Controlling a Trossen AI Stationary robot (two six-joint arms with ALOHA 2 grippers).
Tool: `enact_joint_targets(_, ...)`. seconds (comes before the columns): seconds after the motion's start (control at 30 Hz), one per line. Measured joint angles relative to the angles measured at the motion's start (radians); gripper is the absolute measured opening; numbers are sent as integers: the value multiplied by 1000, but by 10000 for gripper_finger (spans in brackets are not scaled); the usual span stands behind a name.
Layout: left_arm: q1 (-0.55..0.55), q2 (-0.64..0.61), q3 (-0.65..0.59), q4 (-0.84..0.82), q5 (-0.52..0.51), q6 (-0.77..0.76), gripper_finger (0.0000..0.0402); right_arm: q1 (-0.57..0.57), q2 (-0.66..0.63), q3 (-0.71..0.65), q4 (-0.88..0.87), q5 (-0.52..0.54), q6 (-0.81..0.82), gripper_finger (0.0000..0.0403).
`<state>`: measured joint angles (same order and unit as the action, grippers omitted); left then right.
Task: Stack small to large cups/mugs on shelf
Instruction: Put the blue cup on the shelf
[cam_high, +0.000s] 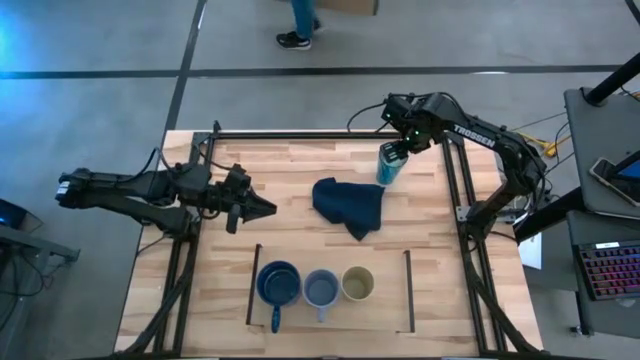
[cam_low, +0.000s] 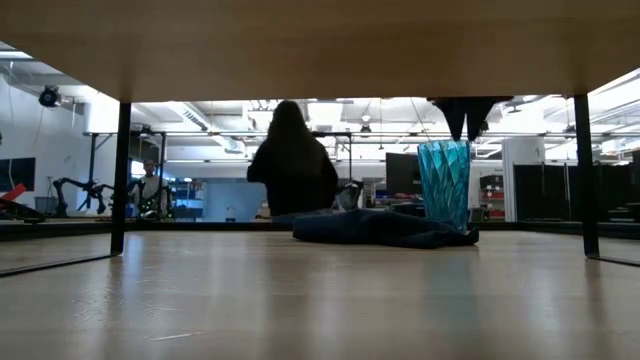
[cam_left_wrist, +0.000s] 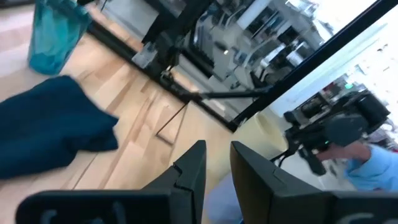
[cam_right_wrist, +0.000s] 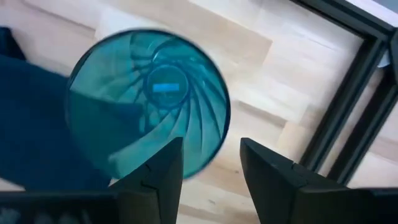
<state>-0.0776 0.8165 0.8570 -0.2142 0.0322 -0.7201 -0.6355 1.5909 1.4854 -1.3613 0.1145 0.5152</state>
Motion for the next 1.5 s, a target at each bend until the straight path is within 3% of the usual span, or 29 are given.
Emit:
enact_joint_targets(0.43,0,4,0,-23,-3,-6,59,-24,0,-121,120,-25,-29,129)
enact_joint_targets(0.6,2,4,0,-23,-11,-6,59,-26,0,-133,120,-25,-51,95)
enact_joint_targets(0.83,16,4,0,-23,-11,-6,59,-27,0,-131,118,-36,-74,18)
enact_joint_targets(0.93,19,4,0,-23,-11,-8,59,-26,-9,-126,108,-57,-88,12)
enact_joint_targets(1.27,20,4,0,-24,-11,-27,59,34,-134,103,-188,-59,-55,9)
enact_joint_targets(1.33,20,4,0,-24,-11,-27,59,75,-172,154,-220,-77,-27,9)
enact_joint_targets(1.43,21,4,0,-24,-11,-26,59,150,-239,206,-198,-191,43,9)
enact_joint_targets(1.5,23,4,0,-24,-11,-26,59,226,-265,246,-211,-176,115,9)
